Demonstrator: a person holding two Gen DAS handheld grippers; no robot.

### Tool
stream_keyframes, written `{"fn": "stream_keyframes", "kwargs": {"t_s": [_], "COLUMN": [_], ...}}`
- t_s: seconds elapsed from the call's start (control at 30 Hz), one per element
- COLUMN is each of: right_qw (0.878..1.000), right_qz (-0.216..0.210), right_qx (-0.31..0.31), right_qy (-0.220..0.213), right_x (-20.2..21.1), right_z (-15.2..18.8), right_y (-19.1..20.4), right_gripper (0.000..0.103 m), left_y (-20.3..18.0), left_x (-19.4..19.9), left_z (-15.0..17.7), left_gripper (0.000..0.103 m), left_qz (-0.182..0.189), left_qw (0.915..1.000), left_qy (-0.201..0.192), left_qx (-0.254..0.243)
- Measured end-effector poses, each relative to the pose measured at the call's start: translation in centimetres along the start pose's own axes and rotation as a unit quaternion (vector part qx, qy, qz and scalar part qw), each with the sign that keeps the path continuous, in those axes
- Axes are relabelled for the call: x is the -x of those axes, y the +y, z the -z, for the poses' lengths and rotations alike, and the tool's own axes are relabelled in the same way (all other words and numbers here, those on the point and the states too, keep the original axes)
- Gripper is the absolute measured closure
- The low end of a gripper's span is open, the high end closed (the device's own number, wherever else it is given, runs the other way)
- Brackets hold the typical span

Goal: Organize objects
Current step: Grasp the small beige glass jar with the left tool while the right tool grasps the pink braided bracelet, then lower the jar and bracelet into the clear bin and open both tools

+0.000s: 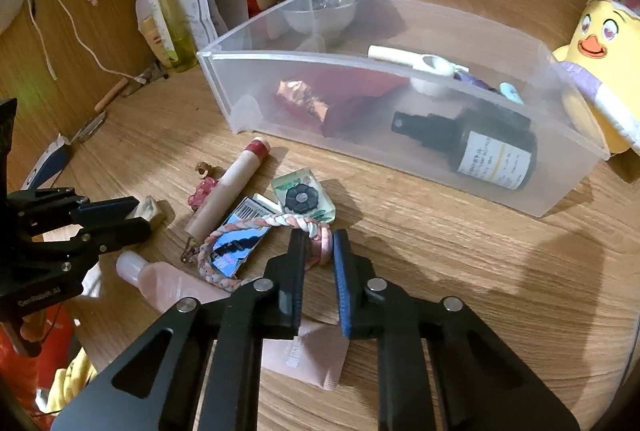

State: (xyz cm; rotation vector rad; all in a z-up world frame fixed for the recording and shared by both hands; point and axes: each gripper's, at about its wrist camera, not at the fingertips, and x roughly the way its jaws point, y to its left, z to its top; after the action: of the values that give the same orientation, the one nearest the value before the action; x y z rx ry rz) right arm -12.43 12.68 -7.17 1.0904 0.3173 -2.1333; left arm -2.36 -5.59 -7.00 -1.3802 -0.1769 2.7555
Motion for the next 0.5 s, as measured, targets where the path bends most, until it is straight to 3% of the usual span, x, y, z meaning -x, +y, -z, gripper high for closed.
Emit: {"fn": "stream_keyframes", "kwargs": {"t_s": [0.5], "right_qw": [0.997], "right_qz": [0.020], "right_qx": [-0.012], "right_qy": [-0.068], "right_x": [4.5], "right_z": [-1.4], "right_y": [-1.3], "right_gripper": [0.092], "left_y": [-0.4], "left_x": [2.2], "left_z": [-2.9], "left_gripper": [0.079], "left_qz": [0.006], "left_qw": [0.9984], "left_qy": [-0.055], "left_qx": [0.014]}}
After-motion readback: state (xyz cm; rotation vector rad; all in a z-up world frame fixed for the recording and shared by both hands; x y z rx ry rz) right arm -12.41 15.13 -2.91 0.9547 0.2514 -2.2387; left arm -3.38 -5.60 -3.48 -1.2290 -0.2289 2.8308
